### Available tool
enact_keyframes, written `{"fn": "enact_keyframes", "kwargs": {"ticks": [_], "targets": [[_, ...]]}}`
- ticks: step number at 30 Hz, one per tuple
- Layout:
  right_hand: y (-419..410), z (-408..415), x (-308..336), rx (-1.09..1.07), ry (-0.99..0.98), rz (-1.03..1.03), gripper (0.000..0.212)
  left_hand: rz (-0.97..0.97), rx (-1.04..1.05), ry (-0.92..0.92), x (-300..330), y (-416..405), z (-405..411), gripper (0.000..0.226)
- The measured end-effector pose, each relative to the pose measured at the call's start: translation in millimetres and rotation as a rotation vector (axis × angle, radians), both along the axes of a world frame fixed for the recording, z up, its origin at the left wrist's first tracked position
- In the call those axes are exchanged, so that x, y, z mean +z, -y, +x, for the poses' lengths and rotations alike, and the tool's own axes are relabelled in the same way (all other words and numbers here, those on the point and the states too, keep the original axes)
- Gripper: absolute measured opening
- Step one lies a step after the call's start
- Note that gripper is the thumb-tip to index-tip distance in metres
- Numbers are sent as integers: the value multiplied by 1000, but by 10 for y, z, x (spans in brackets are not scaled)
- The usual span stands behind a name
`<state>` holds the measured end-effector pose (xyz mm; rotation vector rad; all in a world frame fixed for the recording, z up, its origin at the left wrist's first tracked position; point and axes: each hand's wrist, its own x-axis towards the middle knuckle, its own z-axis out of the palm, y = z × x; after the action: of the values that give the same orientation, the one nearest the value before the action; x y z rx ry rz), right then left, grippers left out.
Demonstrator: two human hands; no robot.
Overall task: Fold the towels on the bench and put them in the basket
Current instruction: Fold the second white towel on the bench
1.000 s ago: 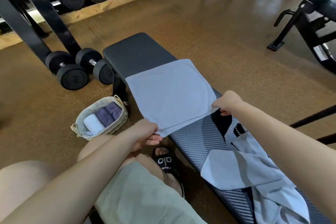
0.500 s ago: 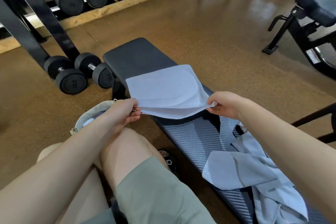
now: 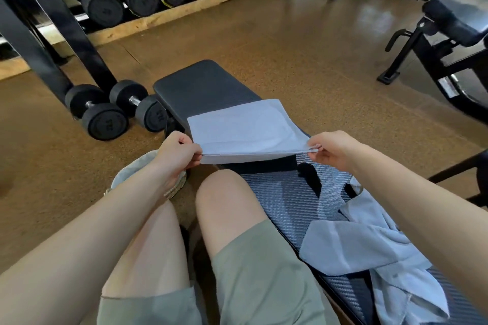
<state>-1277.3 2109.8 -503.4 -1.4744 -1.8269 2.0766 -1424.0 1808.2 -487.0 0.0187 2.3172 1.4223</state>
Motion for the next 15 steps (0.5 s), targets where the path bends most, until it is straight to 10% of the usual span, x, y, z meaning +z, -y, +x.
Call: {"fn": "enact_keyframes", "kwargs": {"ticks": [15], "targets": [[46,-118,224,202,-211,406,11,-529,-492,-779,55,193,-225,9]]}}
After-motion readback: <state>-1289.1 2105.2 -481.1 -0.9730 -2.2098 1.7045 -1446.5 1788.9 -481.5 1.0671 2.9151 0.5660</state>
